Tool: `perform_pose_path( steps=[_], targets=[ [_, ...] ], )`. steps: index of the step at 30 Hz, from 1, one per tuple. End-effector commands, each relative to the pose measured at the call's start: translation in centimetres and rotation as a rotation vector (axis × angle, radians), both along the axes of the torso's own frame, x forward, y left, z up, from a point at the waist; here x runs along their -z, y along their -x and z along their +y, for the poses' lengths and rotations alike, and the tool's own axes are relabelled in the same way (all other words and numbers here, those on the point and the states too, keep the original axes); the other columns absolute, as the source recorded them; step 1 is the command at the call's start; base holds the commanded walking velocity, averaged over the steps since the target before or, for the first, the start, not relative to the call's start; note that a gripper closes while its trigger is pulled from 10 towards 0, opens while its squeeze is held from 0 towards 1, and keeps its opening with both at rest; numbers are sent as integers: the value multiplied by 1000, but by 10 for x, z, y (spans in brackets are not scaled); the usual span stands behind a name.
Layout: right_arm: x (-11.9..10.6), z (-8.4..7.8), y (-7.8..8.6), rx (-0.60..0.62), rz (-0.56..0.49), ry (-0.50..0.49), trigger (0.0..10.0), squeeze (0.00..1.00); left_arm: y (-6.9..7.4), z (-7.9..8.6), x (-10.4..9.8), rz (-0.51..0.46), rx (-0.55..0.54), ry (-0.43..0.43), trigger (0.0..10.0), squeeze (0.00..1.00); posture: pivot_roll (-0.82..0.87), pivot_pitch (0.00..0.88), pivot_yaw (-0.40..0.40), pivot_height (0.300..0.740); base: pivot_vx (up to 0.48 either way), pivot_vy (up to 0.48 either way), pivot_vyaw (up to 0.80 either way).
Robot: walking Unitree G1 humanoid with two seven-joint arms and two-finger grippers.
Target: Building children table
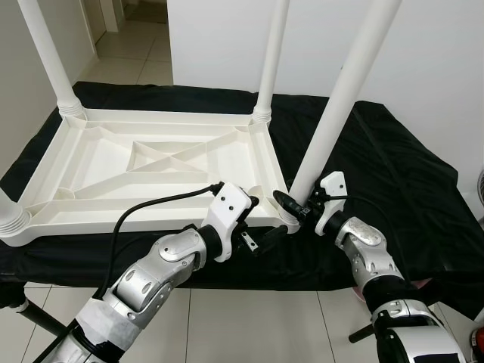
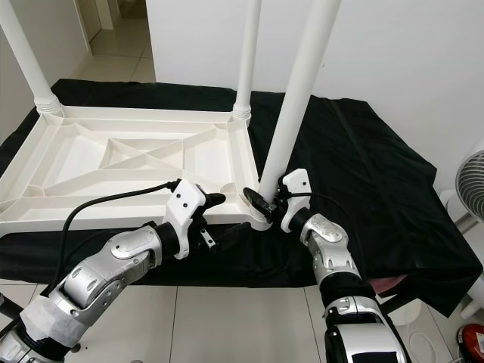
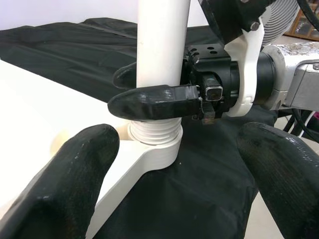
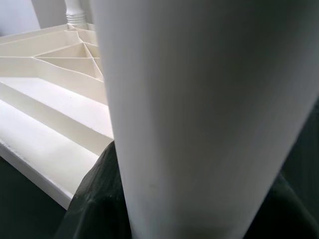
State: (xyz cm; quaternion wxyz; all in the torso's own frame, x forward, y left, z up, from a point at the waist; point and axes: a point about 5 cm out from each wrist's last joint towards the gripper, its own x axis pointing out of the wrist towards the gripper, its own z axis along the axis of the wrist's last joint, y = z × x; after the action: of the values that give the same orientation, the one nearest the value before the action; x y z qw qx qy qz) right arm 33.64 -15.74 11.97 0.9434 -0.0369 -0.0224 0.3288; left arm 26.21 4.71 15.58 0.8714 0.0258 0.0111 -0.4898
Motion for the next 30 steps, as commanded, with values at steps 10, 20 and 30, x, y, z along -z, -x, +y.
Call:
perform_pose_path(
  steps=[10, 20, 30],
  targets=[
    [9, 13, 13, 119, 36, 29, 10000, 0, 5, -6, -2, -7, 162, 3, 10000, 0, -46, 0, -64, 740, 0, 0, 0],
    [16, 16, 27, 654, 147, 23, 10000, 0, 1, -4, -3, -5, 154, 7, 10000, 0, -53, 0, -65, 740, 0, 0, 0],
    [10, 25, 40, 792, 135, -15, 10000, 0, 0, -4, -5, -12, 154, 7, 10000, 0, -50, 0, -62, 740, 0, 0, 0]
  ],
)
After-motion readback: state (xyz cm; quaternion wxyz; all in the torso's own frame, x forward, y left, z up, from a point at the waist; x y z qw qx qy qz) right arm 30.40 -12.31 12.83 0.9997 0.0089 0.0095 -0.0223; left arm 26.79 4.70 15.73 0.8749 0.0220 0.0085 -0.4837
